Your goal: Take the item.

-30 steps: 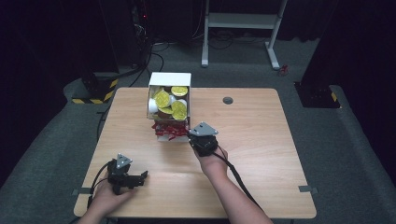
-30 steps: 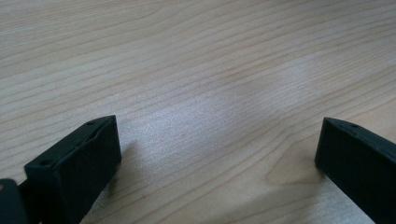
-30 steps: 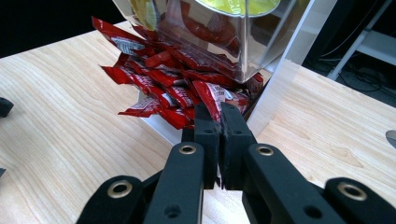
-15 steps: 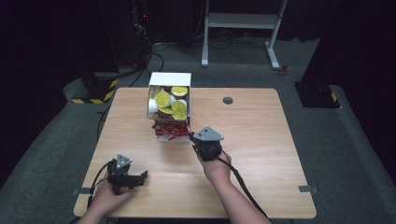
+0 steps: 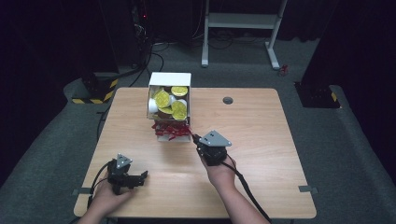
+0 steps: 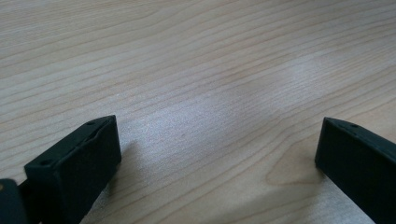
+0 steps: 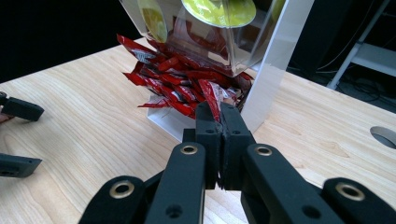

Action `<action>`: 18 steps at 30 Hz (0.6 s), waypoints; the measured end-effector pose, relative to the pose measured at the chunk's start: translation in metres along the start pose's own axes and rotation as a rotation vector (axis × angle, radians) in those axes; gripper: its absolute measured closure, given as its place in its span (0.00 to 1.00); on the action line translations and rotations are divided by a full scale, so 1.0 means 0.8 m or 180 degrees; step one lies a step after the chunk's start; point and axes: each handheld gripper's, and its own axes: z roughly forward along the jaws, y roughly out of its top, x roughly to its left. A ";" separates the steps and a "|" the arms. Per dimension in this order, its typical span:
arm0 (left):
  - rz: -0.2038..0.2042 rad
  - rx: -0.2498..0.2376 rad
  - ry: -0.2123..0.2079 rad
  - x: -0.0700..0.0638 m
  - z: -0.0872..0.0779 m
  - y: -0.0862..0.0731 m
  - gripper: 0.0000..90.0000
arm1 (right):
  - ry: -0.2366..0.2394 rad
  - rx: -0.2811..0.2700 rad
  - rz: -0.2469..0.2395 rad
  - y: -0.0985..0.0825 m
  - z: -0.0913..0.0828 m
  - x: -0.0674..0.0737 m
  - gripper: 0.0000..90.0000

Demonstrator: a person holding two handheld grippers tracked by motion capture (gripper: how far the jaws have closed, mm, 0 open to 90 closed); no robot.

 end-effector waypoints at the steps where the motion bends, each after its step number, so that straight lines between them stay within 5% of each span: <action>1: 0.0000 0.0000 0.0000 0.000 0.000 0.000 0.01 | 0.0000 0.0000 0.0000 0.000 0.000 0.000 0.99; 18: 0.0013 0.0012 -0.0001 0.000 0.000 0.000 0.01 | 0.0005 -0.0106 0.0074 -0.003 -0.025 -0.004 0.99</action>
